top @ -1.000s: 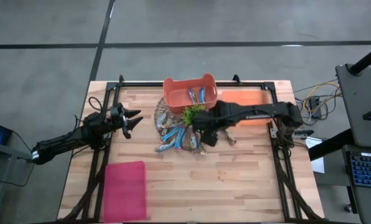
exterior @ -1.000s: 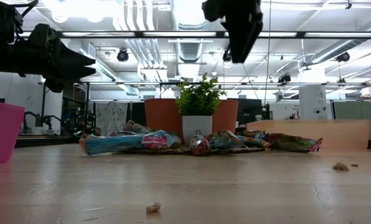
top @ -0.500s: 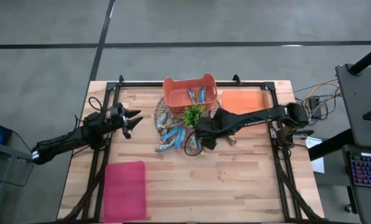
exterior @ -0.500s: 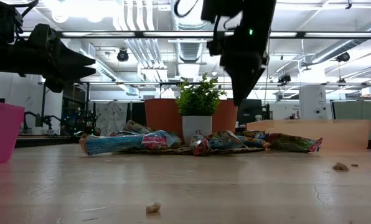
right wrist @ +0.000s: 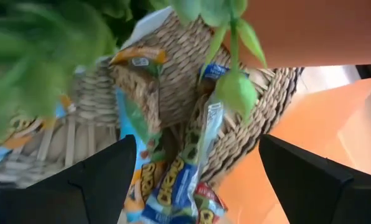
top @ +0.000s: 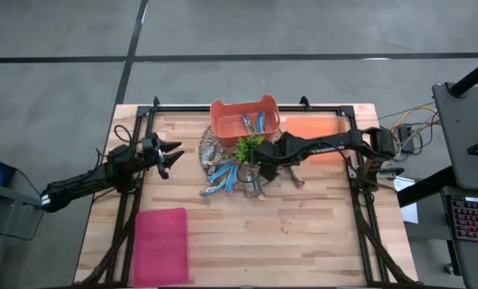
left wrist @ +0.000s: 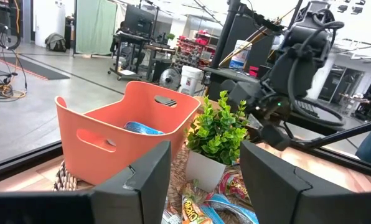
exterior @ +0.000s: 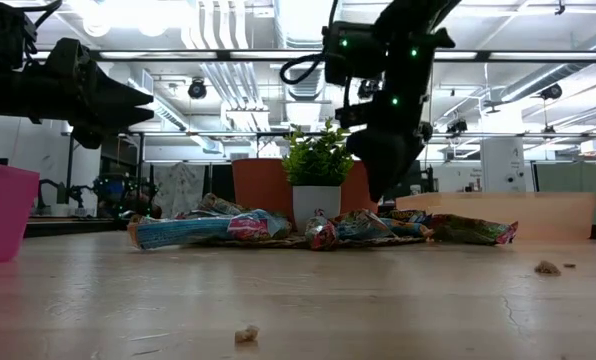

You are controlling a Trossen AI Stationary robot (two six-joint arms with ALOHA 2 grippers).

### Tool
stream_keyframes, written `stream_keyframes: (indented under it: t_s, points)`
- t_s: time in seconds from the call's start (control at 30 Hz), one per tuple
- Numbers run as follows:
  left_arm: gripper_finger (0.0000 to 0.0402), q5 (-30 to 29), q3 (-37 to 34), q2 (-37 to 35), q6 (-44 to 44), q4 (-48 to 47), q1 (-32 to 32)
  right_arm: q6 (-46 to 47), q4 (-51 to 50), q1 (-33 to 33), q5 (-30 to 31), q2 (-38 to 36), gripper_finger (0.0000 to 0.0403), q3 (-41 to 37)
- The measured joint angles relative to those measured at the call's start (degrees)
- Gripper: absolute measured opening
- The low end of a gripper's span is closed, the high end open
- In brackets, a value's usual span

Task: Pick and place Granola Bars by type
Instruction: Put the blue granola bar into the dark orange bin

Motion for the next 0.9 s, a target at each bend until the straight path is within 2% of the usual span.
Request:
stream_keyframes:
  t_s: [0.43,0.9]
  points:
    - [0.0174,0.0,0.0,0.0,0.0,0.0,0.0,-1.4,2.6,-1.1,-0.9,2.9,0.0327,-3.3]
    - [0.0174,0.0,0.0,0.0,0.0,0.0,0.0,-0.3,3.6,-1.2,-1.0,3.0,0.0326,-5.5]
